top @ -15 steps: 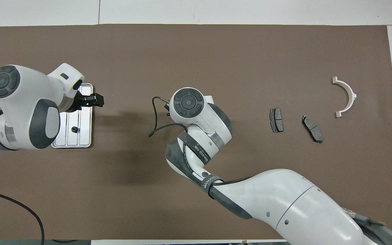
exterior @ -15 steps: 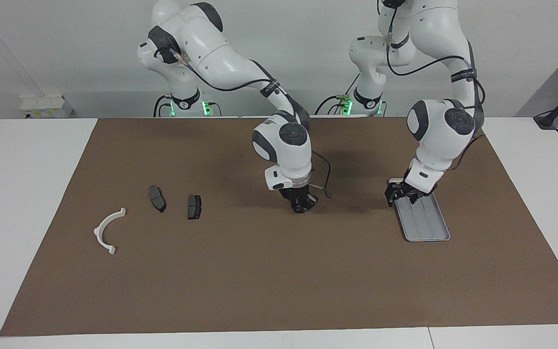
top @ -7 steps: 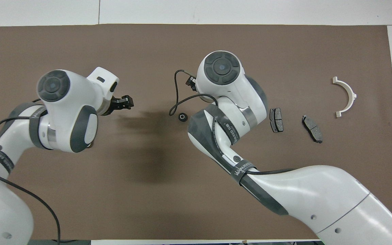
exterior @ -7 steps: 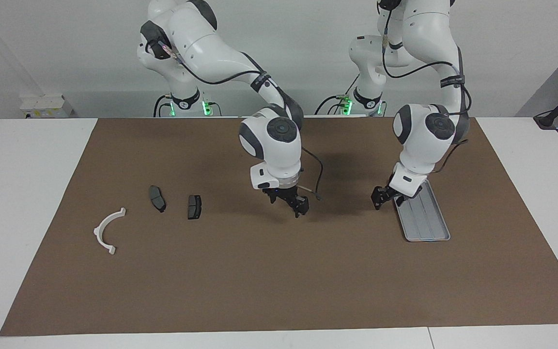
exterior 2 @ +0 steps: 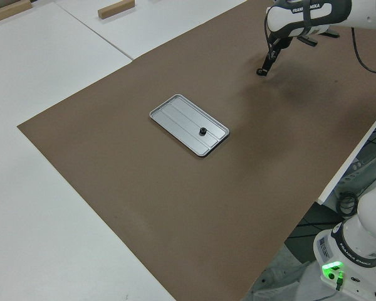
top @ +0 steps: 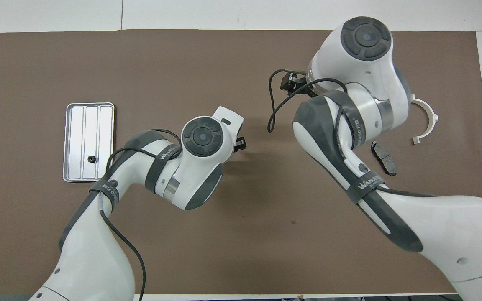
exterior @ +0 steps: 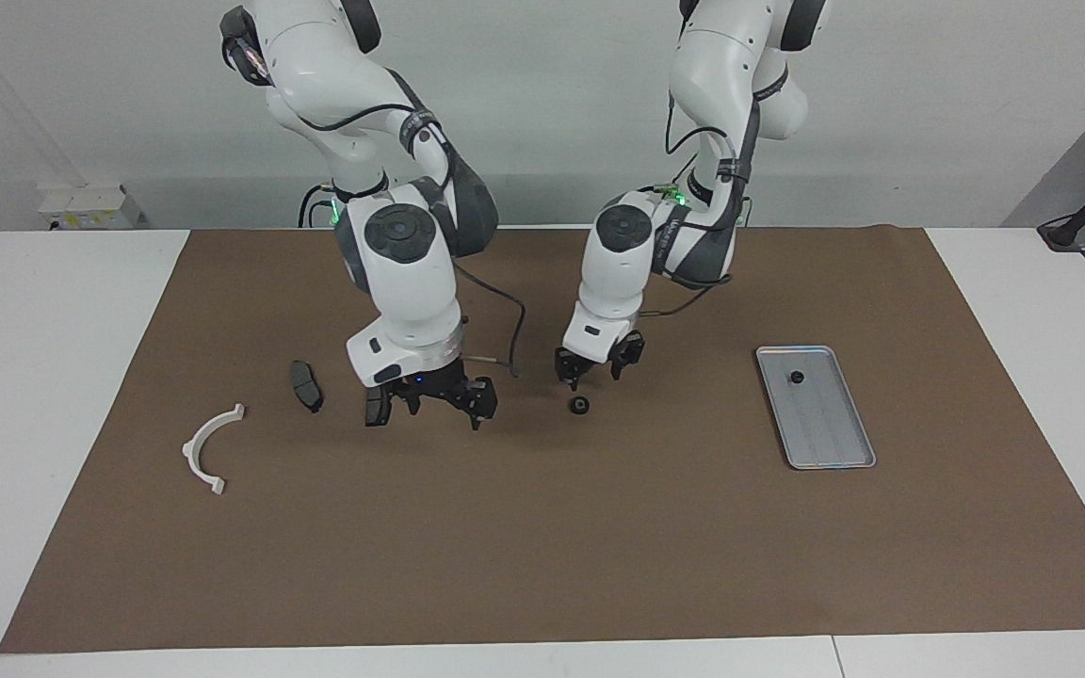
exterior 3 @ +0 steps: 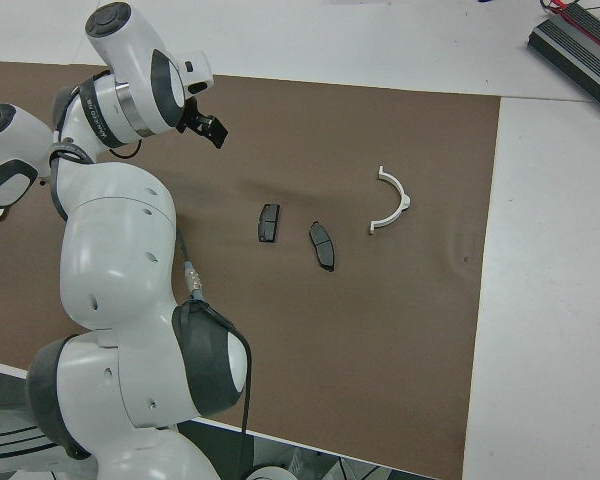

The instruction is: Pick bearing gear from pile to tray

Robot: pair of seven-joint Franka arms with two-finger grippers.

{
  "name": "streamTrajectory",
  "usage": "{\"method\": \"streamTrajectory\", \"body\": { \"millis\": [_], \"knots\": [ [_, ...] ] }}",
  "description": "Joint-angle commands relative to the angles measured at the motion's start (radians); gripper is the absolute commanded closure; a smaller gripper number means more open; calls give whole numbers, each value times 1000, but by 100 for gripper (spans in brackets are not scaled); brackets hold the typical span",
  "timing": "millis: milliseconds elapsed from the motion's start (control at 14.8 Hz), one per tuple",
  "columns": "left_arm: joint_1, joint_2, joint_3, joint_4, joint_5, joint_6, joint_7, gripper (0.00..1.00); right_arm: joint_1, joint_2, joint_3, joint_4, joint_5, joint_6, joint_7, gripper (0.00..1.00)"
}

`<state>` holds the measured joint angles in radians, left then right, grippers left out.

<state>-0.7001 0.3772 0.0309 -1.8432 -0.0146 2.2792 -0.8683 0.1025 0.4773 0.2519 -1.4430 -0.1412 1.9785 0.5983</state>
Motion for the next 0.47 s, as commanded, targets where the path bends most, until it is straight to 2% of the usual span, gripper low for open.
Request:
{"method": "streamTrajectory", "body": {
  "millis": [0, 135, 405],
  "knots": [
    [-19, 23, 20, 39, 24, -20, -29, 25, -67, -25, 15, -22, 17, -26, -188, 0],
    [-19, 25, 20, 30, 27, -6, -29, 25, -101, -32, 15, -22, 17, -46, -264, 0],
    [1, 39, 20, 27, 47, 45, -20, 26, -135, -37, 15, -24, 26, -58, -268, 0]
  ]
}}
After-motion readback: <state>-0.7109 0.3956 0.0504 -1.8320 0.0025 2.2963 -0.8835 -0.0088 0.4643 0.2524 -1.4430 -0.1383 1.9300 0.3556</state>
